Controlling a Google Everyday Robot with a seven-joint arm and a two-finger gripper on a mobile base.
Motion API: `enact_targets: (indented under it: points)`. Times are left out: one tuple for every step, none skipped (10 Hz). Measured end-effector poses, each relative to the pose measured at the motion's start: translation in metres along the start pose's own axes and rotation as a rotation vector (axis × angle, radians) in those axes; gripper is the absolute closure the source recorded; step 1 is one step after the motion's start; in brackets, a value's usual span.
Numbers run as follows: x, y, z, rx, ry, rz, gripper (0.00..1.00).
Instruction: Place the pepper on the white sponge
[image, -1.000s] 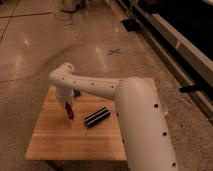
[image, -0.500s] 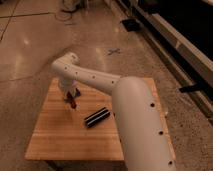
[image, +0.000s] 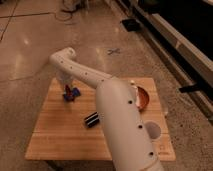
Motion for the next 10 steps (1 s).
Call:
enact_targets:
  points:
    - [0.012,-0.002,0.001,-0.005,0.011,-0.001,1.0]
    - [0.023,-0.003,0.005,-0.018,0.025,0.003,1.0]
    - [0.031,-0.002,0.009,-0.035,0.039,0.011,1.0]
    - [0.038,-0.001,0.017,-0.056,0.054,0.032,1.0]
    - [0.042,0.001,0.025,-0.072,0.061,0.05,1.0]
    - [0.043,0.002,0.034,-0.085,0.058,0.064,1.0]
    - [0.042,0.003,0.041,-0.091,0.053,0.07,1.0]
    - [0.038,0.005,0.05,-0.098,0.037,0.075,0.95]
    - [0.034,0.008,0.057,-0.101,0.023,0.078,0.84]
    - [0.032,0.012,0.06,-0.106,0.014,0.081,0.74]
